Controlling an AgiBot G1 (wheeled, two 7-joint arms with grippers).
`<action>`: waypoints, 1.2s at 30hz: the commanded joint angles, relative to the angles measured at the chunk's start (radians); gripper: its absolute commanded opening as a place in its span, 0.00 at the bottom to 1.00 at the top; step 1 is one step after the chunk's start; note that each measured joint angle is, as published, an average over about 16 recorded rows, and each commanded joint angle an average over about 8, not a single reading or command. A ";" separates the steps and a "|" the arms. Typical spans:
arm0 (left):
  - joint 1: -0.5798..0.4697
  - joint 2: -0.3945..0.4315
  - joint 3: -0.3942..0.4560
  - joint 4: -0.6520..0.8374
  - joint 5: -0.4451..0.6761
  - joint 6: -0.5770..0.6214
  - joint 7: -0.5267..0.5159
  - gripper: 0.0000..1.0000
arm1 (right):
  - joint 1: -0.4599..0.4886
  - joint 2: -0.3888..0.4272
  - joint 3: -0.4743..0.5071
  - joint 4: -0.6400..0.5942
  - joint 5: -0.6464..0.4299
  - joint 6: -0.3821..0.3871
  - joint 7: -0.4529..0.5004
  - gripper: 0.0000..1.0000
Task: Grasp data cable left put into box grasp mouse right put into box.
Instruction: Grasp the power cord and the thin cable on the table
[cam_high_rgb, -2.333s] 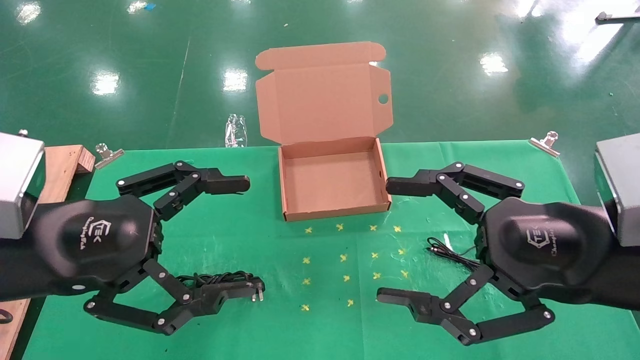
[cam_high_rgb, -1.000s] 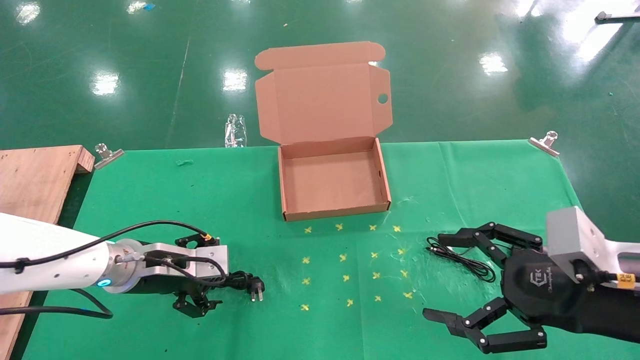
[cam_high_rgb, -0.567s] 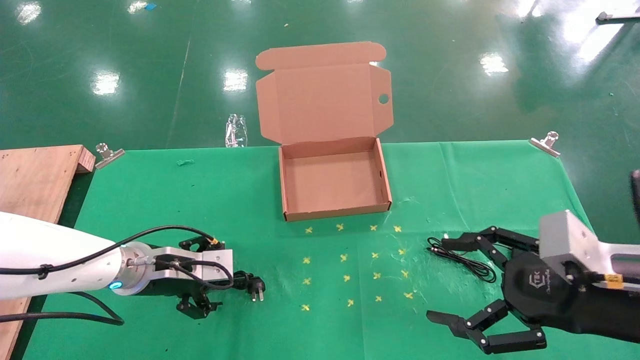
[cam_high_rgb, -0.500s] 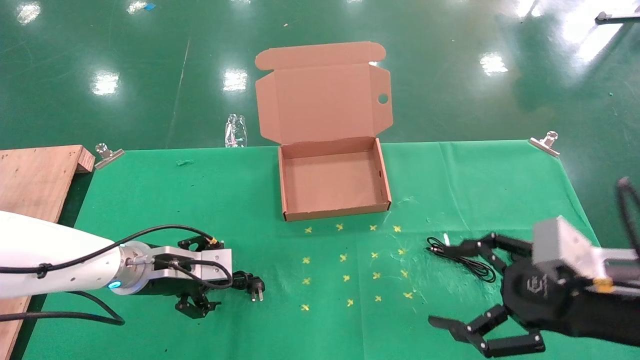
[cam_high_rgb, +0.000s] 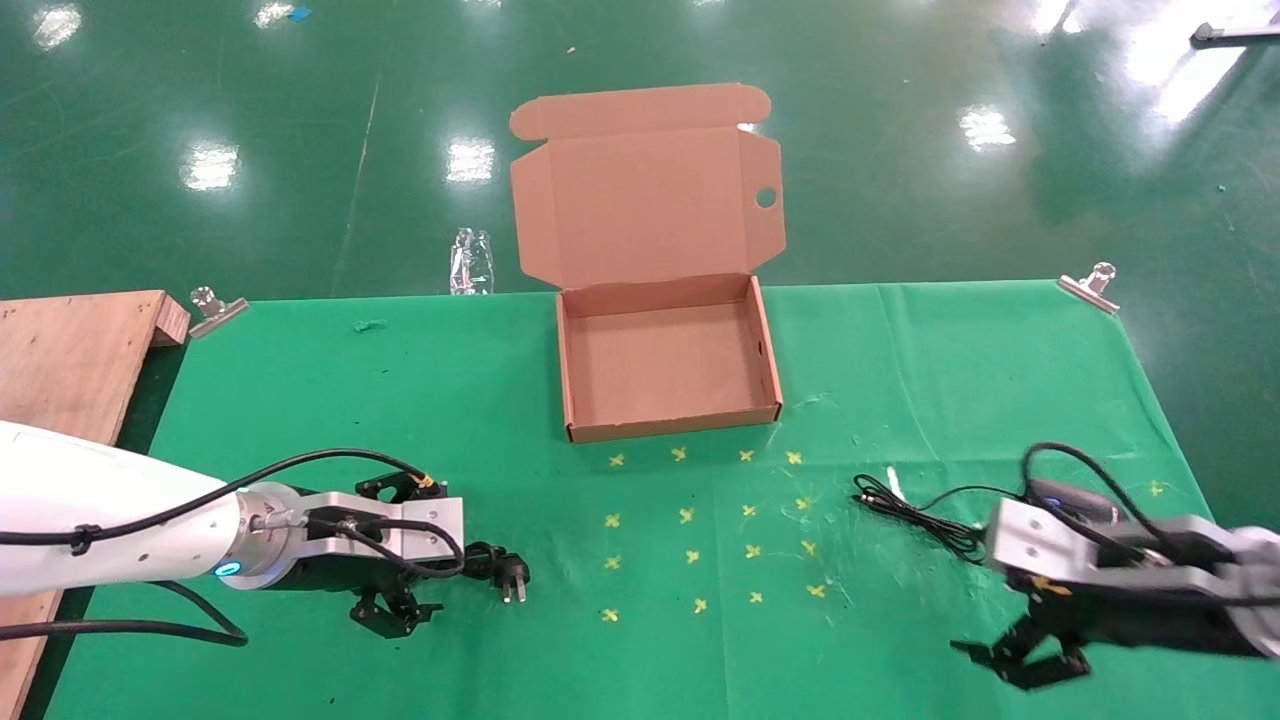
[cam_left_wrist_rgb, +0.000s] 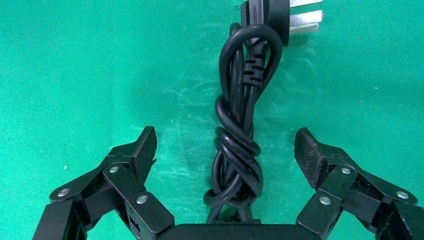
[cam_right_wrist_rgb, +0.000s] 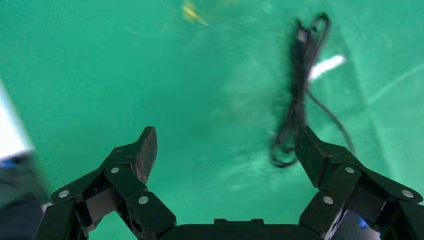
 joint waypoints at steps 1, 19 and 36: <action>0.000 0.000 0.000 0.000 0.000 0.000 0.000 1.00 | 0.020 -0.035 -0.021 -0.015 -0.070 0.019 0.008 1.00; 0.000 0.000 0.000 0.000 0.000 0.000 0.000 0.99 | 0.154 -0.241 -0.039 -0.455 -0.120 0.110 -0.158 1.00; 0.000 0.000 0.000 0.000 0.000 0.000 0.000 0.00 | 0.155 -0.240 -0.039 -0.456 -0.118 0.111 -0.158 0.00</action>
